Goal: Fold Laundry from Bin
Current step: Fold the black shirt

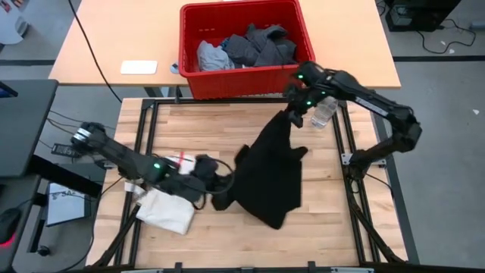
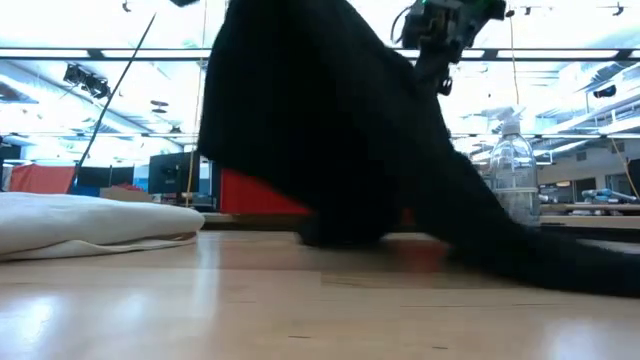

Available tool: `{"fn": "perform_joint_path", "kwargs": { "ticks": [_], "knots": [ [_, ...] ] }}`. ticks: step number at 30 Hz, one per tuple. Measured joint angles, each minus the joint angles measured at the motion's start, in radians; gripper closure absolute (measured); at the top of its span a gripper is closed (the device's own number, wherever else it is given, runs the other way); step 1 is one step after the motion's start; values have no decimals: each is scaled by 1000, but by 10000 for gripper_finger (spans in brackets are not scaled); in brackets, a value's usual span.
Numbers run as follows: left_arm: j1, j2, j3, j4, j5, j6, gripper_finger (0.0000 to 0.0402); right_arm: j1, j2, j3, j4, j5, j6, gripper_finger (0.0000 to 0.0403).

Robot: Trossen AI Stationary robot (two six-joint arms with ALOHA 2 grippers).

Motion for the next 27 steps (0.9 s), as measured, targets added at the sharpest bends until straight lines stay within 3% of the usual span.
{"fn": "perform_joint_path", "kwargs": {
  "ticks": [8,13,17,20,23,27],
  "knots": [
    [-7,-196,38,-296,24,73,401,0,-157,1,25,82,141,387],
    [31,-286,38,-312,43,213,401,17,-181,2,56,94,269,387],
    [90,-370,38,-329,55,292,401,61,-195,2,137,165,345,387],
    [179,-420,38,-415,59,326,401,66,-172,2,192,242,381,387],
    [336,-456,38,-475,88,343,401,56,-139,2,251,295,408,387],
    [587,-491,38,-407,289,444,394,55,-110,2,312,371,443,387]
  ]
}}
